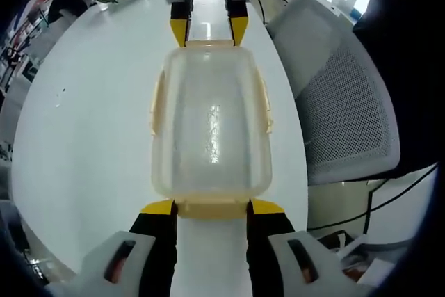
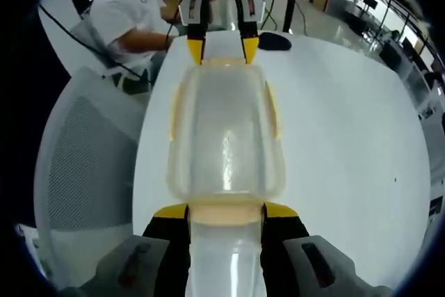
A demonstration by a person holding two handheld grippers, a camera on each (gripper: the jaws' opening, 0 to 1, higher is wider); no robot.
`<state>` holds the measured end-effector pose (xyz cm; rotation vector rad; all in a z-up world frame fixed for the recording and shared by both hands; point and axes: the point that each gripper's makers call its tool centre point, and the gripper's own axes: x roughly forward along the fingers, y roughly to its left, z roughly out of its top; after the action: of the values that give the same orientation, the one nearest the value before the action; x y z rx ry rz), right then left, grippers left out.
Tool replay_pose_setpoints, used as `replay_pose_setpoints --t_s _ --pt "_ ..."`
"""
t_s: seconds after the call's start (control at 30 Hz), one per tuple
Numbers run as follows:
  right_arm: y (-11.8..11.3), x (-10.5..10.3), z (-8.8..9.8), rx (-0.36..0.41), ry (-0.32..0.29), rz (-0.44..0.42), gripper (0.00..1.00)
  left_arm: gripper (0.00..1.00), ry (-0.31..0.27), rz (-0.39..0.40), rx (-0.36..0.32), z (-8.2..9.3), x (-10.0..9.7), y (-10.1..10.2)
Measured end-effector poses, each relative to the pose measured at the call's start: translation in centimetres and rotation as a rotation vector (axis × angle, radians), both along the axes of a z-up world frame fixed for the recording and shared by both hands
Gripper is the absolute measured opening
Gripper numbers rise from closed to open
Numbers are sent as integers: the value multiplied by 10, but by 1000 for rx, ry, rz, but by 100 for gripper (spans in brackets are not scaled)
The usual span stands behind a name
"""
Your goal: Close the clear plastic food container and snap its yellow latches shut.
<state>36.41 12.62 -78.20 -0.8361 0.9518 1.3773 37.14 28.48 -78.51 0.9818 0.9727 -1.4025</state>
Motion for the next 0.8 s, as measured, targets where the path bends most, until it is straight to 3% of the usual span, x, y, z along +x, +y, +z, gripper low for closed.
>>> replay_pose_setpoints --t_s 0.8 --pt "-39 -9 -3 -16 2 -13 37 38 1 -7 -5 -1 -5 -38"
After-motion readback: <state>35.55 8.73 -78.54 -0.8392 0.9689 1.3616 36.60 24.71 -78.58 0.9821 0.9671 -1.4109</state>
